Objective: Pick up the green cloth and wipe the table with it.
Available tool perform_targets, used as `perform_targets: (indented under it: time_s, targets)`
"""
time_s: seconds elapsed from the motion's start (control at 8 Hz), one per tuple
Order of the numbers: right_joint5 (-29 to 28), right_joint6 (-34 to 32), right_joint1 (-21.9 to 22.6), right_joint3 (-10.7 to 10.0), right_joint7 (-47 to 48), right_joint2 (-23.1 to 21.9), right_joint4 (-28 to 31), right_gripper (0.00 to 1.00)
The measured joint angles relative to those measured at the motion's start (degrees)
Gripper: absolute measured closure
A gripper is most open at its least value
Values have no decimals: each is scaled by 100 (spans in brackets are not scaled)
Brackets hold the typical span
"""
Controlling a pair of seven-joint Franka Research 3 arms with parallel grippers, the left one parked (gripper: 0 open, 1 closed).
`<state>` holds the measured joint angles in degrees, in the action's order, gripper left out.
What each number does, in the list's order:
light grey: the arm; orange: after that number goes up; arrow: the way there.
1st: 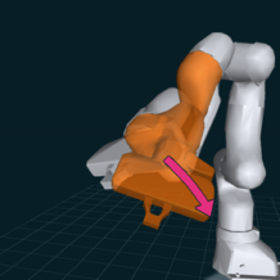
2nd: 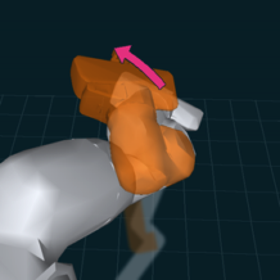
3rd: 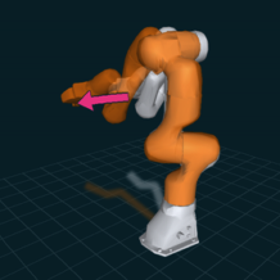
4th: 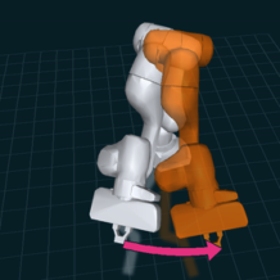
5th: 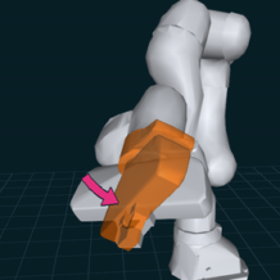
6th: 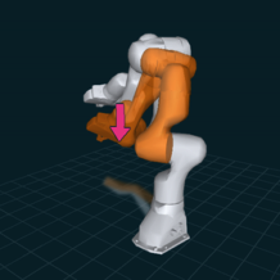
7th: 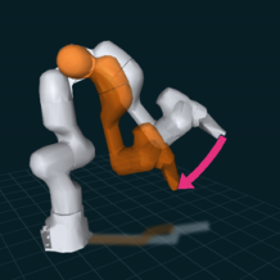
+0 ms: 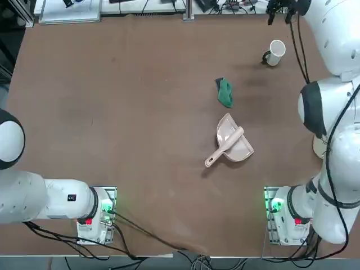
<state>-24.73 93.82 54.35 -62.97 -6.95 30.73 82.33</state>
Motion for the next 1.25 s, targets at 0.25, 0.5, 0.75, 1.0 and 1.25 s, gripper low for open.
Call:
perform_targets:
  time_s: [0.25, 0.5, 0.75, 1.0, 1.25]
  targets:
    - [590, -115, -860, 864, -30, -373, -213, 0]
    - [1438, -162, -1904, 2197, -29, -1028, -272, 0]
    - [1921, -476, -3134, 3607, -25, -1631, -276, 0]
    - [2241, -715, -4176, 4725, -15, -2081, -166, 0]
    - [2342, -757, -4912, 5534, -3, -2470, 113, 0]
